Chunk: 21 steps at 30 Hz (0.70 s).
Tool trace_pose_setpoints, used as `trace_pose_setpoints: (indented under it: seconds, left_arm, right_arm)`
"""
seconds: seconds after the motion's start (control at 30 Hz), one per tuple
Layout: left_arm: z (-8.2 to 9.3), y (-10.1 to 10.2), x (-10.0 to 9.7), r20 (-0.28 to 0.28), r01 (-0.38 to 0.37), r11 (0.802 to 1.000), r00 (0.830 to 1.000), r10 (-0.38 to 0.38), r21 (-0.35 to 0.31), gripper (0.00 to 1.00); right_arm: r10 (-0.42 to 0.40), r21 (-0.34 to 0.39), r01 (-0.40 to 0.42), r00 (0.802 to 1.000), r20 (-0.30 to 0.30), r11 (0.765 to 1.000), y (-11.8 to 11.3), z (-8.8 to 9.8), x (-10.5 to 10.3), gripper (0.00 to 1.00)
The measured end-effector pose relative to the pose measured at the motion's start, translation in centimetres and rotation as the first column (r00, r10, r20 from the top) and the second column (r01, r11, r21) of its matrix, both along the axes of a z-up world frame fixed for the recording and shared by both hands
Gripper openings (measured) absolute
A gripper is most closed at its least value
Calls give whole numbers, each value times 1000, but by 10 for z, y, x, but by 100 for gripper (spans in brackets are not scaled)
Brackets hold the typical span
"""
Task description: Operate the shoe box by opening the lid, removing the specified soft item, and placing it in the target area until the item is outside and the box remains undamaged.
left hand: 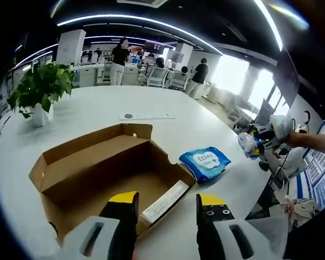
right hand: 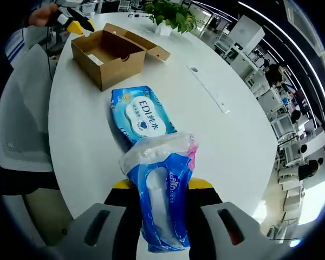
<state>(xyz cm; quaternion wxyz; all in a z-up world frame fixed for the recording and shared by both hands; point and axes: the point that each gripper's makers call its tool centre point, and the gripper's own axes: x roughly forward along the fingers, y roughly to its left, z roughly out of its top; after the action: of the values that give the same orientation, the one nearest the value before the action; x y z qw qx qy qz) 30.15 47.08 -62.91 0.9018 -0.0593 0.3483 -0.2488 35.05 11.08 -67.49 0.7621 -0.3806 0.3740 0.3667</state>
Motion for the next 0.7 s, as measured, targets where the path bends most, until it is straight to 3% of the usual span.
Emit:
trace_pose_setpoints:
  seconds: [0.37, 0.7]
  left_arm:
    - [0, 1, -2, -7, -18, 1000, 1000, 18, 1, 43]
    - [4, 18, -8, -8, -68, 998, 998, 68, 9, 43]
  right_arm:
    - [21, -38, -22, 999, -28, 999, -9, -18, 2, 27]
    - [34, -71, -39, 997, -67, 997, -12, -37, 16, 27]
